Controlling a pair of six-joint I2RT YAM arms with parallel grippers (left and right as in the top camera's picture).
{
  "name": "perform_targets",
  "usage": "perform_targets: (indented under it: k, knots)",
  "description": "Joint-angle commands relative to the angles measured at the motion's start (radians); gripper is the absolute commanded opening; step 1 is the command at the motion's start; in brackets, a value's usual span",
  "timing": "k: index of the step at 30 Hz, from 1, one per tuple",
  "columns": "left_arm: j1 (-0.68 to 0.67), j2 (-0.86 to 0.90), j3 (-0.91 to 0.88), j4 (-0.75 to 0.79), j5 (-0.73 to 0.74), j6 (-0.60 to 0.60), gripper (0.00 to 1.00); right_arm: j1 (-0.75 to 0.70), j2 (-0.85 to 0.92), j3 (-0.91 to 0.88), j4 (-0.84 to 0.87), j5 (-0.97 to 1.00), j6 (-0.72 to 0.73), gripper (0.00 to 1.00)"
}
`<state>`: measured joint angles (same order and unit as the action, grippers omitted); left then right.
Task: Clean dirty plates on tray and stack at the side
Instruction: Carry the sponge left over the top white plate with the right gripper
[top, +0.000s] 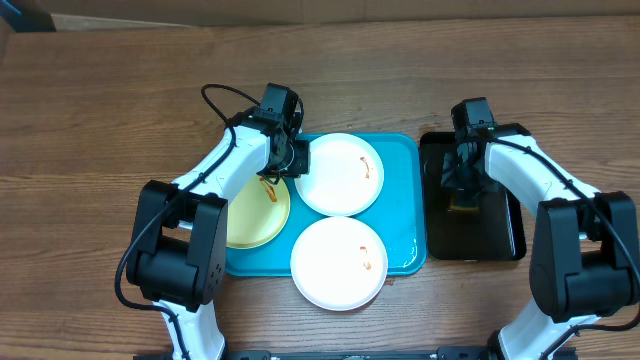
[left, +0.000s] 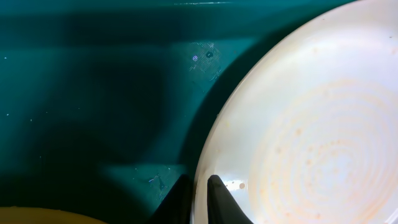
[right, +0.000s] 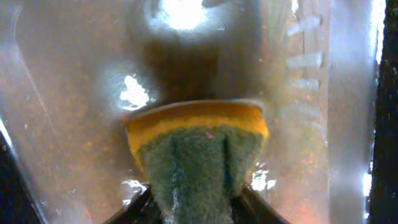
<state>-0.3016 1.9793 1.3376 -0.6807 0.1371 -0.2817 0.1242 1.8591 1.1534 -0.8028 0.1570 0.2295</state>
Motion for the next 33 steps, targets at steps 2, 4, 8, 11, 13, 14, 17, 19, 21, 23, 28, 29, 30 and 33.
perform_targets:
  k: [2, 4, 8, 11, 13, 14, 17, 19, 21, 23, 28, 29, 30, 33]
  knots:
    - [0.000, 0.011, 0.006, 0.004, -0.006, 0.012, 0.12, -0.004, 0.000, -0.009, 0.005, -0.001, 0.006, 0.04]
    - [0.000, 0.011, 0.006, 0.004, -0.006, 0.012, 0.12, -0.004, 0.000, 0.001, -0.001, -0.001, 0.006, 0.04]
    - [0.000, 0.011, 0.006, 0.004, -0.006, 0.012, 0.14, -0.004, 0.000, 0.071, -0.072, 0.000, 0.006, 0.04]
    - [0.000, 0.011, 0.006, 0.004, -0.006, 0.012, 0.07, -0.004, 0.000, 0.137, -0.129, 0.000, 0.003, 0.04]
    - [0.000, 0.011, 0.006, 0.004, -0.006, 0.012, 0.04, -0.004, 0.000, 0.186, -0.175, -0.002, 0.005, 0.04]
    - [0.000, 0.011, 0.006, 0.004, -0.006, 0.012, 0.04, -0.004, 0.000, 0.206, -0.193, -0.005, 0.012, 0.04]
    - [0.000, 0.011, 0.006, 0.004, -0.006, 0.012, 0.04, 0.000, 0.000, 0.248, -0.238, -0.023, 0.011, 0.04]
    - [0.000, 0.011, 0.006, 0.004, -0.006, 0.012, 0.04, 0.000, -0.002, 0.255, -0.243, -0.040, 0.040, 0.04]
    - [0.000, 0.011, 0.006, 0.005, -0.006, 0.012, 0.05, 0.000, -0.002, 0.254, -0.240, -0.113, -0.005, 0.04]
    - [0.000, 0.011, 0.006, 0.005, -0.006, 0.012, 0.09, 0.000, -0.002, 0.254, -0.262, -0.071, -0.015, 0.04]
    - [0.000, 0.011, 0.006, 0.005, -0.007, 0.012, 0.11, -0.008, -0.002, 0.254, -0.265, -0.070, 0.002, 0.04]
    - [0.000, 0.012, 0.006, 0.005, -0.008, 0.012, 0.11, -0.008, -0.002, 0.254, -0.271, -0.039, 0.005, 0.04]
    - [0.000, 0.013, 0.006, 0.005, -0.010, 0.012, 0.11, -0.008, -0.002, 0.254, -0.277, -0.013, 0.034, 0.04]
    - [0.000, 0.022, 0.006, 0.008, -0.010, 0.012, 0.10, -0.011, -0.002, 0.254, -0.262, -0.074, 0.022, 0.04]
